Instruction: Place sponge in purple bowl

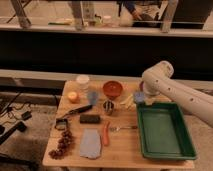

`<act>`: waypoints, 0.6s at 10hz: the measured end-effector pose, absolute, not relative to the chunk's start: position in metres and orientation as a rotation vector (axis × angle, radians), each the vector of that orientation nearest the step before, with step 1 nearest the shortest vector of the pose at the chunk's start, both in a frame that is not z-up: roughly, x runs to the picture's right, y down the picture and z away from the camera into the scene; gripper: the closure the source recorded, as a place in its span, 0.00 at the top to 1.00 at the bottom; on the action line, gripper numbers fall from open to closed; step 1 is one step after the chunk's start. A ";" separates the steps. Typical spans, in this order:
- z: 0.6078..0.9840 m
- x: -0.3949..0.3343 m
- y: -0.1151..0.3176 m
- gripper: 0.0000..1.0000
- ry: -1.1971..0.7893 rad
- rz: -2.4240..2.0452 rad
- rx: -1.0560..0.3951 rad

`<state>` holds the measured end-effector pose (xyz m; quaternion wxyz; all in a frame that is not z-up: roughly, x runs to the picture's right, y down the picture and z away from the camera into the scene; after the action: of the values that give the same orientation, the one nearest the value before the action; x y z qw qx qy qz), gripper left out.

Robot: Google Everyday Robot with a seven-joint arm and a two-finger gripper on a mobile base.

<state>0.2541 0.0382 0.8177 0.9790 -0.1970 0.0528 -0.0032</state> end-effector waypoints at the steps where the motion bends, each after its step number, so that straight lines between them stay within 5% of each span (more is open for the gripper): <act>1: 0.821 0.258 0.037 0.03 0.120 0.010 -0.388; 6: 0.839 0.283 0.018 0.03 0.171 0.080 -0.351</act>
<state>0.2831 0.0178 0.8387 0.9802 -0.1745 0.0847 0.0397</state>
